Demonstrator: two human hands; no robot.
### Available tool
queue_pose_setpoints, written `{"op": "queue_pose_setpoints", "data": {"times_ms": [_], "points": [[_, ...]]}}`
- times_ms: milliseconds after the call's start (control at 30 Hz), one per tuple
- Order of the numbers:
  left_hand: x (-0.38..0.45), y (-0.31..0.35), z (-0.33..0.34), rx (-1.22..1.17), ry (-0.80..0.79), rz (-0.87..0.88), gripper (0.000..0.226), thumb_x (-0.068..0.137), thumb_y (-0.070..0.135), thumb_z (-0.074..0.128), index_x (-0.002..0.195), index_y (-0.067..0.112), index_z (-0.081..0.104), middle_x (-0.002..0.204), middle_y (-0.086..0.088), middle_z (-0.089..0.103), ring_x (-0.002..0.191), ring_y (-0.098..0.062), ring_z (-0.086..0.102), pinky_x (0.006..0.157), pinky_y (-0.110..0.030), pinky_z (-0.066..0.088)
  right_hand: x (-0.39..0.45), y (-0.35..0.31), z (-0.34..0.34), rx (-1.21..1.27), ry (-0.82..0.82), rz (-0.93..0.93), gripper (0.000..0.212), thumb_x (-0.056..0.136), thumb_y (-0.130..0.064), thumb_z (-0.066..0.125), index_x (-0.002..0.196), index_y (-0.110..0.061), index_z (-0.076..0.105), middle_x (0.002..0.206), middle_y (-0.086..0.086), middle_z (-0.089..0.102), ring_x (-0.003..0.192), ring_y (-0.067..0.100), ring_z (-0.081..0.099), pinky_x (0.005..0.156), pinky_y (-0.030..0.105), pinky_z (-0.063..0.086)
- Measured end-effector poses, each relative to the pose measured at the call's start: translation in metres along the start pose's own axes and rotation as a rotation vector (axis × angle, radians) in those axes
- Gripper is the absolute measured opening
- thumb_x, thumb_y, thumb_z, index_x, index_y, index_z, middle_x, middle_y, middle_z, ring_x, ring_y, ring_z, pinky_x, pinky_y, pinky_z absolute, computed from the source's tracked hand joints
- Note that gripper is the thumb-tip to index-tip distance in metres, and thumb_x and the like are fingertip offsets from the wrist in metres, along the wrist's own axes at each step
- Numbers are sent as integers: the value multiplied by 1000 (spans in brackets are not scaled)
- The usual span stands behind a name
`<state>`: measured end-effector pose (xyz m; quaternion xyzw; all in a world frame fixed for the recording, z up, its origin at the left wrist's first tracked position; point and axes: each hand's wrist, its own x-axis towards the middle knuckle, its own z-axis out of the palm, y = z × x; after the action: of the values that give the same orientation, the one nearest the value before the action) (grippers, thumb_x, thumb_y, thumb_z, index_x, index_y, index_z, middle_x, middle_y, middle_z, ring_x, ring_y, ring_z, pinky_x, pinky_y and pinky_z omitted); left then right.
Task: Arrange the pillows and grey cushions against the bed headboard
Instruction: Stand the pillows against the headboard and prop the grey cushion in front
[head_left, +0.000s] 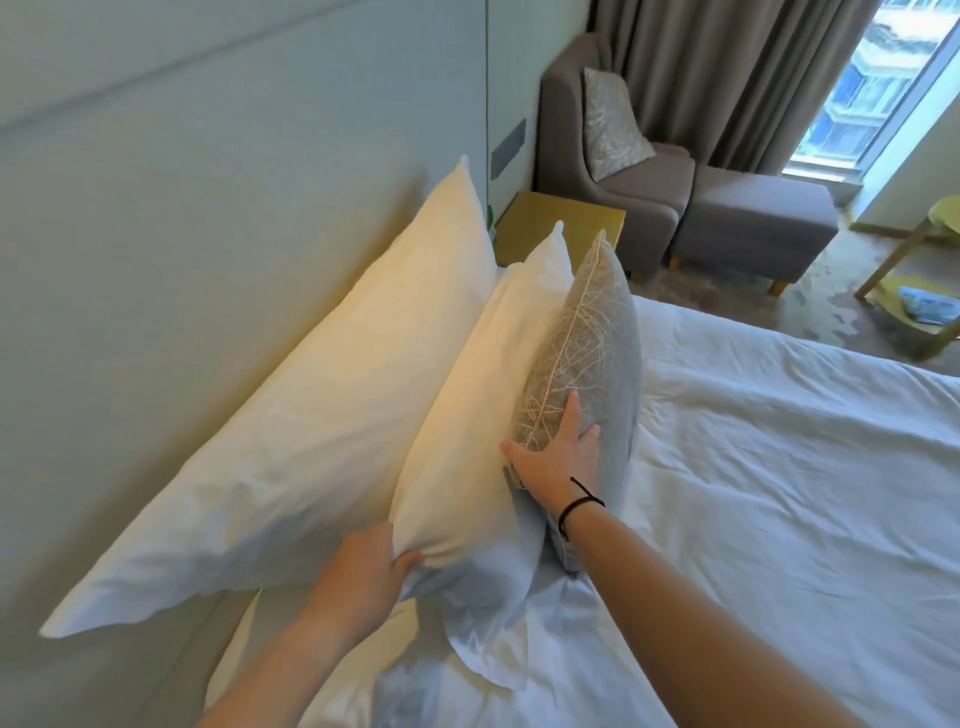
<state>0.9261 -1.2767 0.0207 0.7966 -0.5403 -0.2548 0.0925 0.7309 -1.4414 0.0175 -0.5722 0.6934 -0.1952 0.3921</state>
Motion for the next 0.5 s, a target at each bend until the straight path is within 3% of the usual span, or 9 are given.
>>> {"op": "queue_pose_setpoints", "data": {"times_ms": [133,333,500], "points": [[-4,-14,-11,133,17,56,38,99,50,46,70,25,40,83,-7,67,85,-31,64,60,-36,38,1,-3,-2,-55,-61,12,111,73,-52,69,149,-46,-12,162,16,-8,147,39,9,111,57,30],[2,-44,-30,192,-69,99,43,101,50,39,65,26,40,66,8,47,66,-17,47,59,-33,31,-3,-9,-6,-63,-133,39,114,72,-52,71,149,-48,-13,162,18,-9,148,39,9,113,58,27],[-1,-45,-32,205,-71,144,45,101,50,40,63,26,41,65,5,53,66,-19,53,58,-33,30,-6,-7,-19,-3,-218,21,117,71,-60,76,150,-47,-9,162,15,-9,149,34,5,114,56,22]]}}
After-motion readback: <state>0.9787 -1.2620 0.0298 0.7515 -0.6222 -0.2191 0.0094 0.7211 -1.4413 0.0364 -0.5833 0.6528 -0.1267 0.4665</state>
